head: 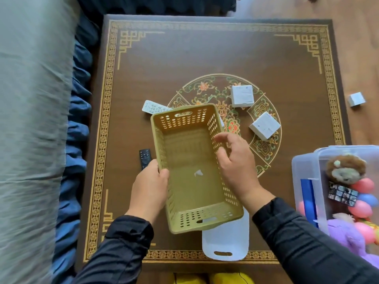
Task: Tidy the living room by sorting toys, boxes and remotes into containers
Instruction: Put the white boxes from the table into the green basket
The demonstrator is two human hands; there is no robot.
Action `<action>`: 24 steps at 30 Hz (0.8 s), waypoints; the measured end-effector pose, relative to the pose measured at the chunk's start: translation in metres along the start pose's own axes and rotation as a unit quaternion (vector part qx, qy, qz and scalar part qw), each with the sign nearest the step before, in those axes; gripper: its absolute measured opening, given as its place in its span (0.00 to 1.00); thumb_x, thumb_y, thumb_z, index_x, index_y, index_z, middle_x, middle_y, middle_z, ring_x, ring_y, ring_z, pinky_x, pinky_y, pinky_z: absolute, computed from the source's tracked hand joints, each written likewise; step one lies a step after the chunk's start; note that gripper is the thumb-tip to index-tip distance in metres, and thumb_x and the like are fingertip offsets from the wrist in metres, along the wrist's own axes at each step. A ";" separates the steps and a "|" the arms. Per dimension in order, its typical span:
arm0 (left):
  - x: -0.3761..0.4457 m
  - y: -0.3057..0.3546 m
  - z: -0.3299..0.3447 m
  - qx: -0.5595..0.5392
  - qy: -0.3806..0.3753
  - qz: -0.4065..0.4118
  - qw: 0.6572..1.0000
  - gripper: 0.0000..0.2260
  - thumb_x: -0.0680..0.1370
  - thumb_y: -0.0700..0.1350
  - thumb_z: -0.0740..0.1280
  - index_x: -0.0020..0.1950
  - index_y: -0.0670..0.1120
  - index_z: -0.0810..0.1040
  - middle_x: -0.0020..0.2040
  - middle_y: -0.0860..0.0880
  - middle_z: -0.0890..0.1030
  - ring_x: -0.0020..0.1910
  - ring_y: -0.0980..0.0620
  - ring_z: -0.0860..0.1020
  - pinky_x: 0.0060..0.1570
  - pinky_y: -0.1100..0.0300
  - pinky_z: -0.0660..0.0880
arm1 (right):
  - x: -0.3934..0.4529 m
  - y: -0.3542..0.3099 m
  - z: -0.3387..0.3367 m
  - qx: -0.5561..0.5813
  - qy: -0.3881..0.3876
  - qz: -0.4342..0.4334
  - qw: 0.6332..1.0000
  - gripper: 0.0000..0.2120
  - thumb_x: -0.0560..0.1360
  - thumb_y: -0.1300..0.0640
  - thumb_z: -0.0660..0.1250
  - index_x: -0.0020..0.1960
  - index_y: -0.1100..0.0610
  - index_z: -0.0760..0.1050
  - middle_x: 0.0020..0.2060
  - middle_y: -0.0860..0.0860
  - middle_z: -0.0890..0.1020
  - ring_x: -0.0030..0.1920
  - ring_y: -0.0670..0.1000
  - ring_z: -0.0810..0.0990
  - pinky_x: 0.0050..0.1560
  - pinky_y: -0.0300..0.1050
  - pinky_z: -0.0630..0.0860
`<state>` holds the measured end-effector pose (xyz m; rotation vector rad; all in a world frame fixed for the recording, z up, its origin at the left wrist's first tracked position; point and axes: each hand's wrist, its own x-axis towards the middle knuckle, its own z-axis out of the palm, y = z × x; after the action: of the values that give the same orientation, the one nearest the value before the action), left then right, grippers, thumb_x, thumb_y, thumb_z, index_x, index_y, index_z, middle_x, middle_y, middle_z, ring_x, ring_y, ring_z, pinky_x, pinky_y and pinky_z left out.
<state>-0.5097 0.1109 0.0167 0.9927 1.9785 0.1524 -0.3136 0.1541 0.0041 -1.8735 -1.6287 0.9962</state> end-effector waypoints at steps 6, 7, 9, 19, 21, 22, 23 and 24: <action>0.016 0.015 -0.006 0.011 0.009 -0.009 1.000 0.09 0.83 0.47 0.56 0.49 0.50 0.75 0.47 0.53 0.82 0.44 0.49 0.82 0.45 0.45 0.82 | 0.051 0.018 -0.001 0.045 0.088 0.055 0.994 0.08 0.75 0.65 0.60 0.51 0.55 0.72 0.48 0.51 0.77 0.50 0.52 0.76 0.53 0.49 0.75; 0.018 0.016 -0.007 0.009 0.011 -0.011 1.000 0.09 0.83 0.47 0.57 0.50 0.50 0.76 0.47 0.53 0.82 0.44 0.50 0.82 0.45 0.45 0.82 | 0.059 0.025 0.000 0.038 0.086 0.066 0.993 0.09 0.75 0.65 0.60 0.51 0.54 0.72 0.49 0.51 0.77 0.50 0.52 0.76 0.54 0.51 0.75; 0.022 0.019 -0.009 0.004 0.015 -0.016 1.000 0.09 0.83 0.47 0.57 0.51 0.49 0.76 0.46 0.53 0.82 0.44 0.50 0.82 0.45 0.44 0.82 | 0.076 0.041 0.004 0.006 0.056 0.079 0.995 0.09 0.76 0.63 0.60 0.54 0.53 0.72 0.51 0.50 0.76 0.52 0.52 0.75 0.57 0.54 0.75; 0.045 0.019 -0.013 0.010 0.028 -0.014 0.999 0.09 0.84 0.48 0.58 0.50 0.53 0.76 0.45 0.55 0.83 0.41 0.54 0.83 0.40 0.48 0.83 | 0.141 0.057 0.047 -0.125 -0.159 -0.008 0.979 0.21 0.84 0.55 0.54 0.76 0.56 0.64 0.74 0.58 0.67 0.74 0.60 0.64 0.74 0.56 0.61; 0.049 0.019 -0.011 0.001 0.020 -0.015 1.000 0.08 0.84 0.48 0.58 0.52 0.53 0.77 0.46 0.56 0.83 0.42 0.54 0.83 0.41 0.48 0.83 | 0.149 0.060 0.049 -0.172 -0.195 -0.002 0.966 0.26 0.83 0.51 0.57 0.79 0.53 0.57 0.78 0.56 0.58 0.77 0.61 0.55 0.75 0.60 0.57; 0.051 0.020 -0.009 -0.003 0.018 -0.013 1.000 0.08 0.84 0.47 0.58 0.52 0.53 0.77 0.46 0.56 0.83 0.43 0.54 0.83 0.42 0.48 0.83 | 0.152 0.063 0.050 -0.219 -0.219 0.001 0.951 0.29 0.82 0.47 0.58 0.80 0.50 0.54 0.80 0.53 0.53 0.78 0.61 0.51 0.76 0.61 0.56; 0.051 0.021 -0.008 -0.008 0.015 -0.011 1.000 0.08 0.84 0.47 0.58 0.53 0.54 0.77 0.46 0.56 0.83 0.43 0.54 0.83 0.42 0.48 0.83 | 0.155 0.068 0.052 -0.253 -0.236 -0.001 0.938 0.31 0.81 0.46 0.59 0.80 0.48 0.51 0.80 0.52 0.49 0.79 0.62 0.48 0.76 0.61 0.55; 0.052 0.021 -0.007 -0.011 0.013 -0.010 1.000 0.09 0.84 0.47 0.58 0.53 0.54 0.77 0.46 0.57 0.83 0.43 0.55 0.83 0.43 0.48 0.83 | 0.156 0.070 0.053 -0.263 -0.253 0.007 0.931 0.32 0.82 0.48 0.59 0.81 0.49 0.49 0.80 0.51 0.47 0.79 0.63 0.46 0.76 0.62 0.55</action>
<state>-0.5174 0.1628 -0.0046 0.9602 2.0060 0.1768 -0.3041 0.2865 -0.1152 -2.0641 -2.3801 1.2078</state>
